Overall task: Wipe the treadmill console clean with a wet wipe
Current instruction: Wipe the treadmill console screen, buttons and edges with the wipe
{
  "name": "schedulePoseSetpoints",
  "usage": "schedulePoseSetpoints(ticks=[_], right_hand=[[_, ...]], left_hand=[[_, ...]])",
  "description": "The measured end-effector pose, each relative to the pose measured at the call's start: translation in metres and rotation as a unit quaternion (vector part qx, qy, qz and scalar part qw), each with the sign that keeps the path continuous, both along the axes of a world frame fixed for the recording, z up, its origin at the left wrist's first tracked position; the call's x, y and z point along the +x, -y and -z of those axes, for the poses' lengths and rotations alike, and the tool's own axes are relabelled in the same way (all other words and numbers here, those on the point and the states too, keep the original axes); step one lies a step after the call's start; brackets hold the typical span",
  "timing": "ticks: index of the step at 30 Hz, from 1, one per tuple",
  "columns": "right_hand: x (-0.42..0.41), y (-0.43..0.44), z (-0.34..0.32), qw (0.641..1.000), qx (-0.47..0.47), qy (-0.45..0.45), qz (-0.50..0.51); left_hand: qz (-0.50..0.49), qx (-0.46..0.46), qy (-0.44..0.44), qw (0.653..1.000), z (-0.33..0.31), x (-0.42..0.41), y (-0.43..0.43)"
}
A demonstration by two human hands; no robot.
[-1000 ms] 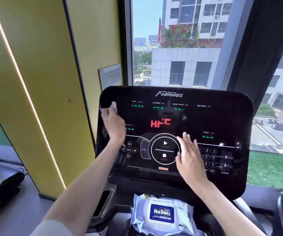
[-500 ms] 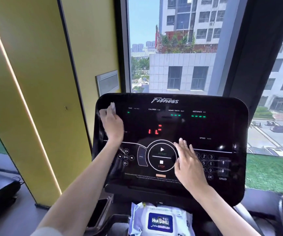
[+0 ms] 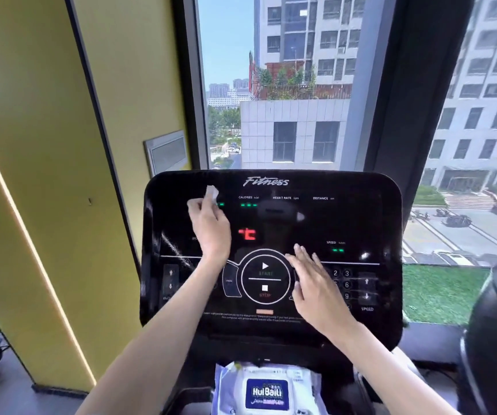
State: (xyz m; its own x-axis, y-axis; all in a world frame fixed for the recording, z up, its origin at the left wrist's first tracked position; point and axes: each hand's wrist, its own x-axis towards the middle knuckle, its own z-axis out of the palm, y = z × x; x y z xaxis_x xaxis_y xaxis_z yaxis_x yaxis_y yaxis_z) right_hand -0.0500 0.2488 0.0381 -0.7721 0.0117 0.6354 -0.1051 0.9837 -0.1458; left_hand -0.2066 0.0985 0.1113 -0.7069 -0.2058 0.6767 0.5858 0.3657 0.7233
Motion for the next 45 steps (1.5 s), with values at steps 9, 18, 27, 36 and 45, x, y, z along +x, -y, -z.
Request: schedulePoseSetpoints(ticks=[9,18,27,36,45], right_hand=[[0.02,-0.038,0.001,0.995,-0.058,-0.039,0.075],[0.042,-0.054,0.028,0.981,-0.106,-0.065,0.149],[0.074,-0.061,0.062,0.971,-0.128,-0.044,0.197],[0.098,-0.052,0.077,0.968,-0.124,-0.023,0.215],[0.107,-0.048,0.089,0.959,-0.146,0.002,0.242]], left_hand=[[0.138,-0.192,-0.182,0.955,0.017,0.012,-0.028],[0.197,-0.259,-0.203,0.923,0.042,0.062,-0.108],[0.243,-0.327,-0.234,0.883,0.0,0.04,-0.117],[0.352,-0.62,-0.323,0.623,0.011,0.076,-0.144],[0.062,-0.574,-0.382,0.722,-0.004,0.087,-0.176]])
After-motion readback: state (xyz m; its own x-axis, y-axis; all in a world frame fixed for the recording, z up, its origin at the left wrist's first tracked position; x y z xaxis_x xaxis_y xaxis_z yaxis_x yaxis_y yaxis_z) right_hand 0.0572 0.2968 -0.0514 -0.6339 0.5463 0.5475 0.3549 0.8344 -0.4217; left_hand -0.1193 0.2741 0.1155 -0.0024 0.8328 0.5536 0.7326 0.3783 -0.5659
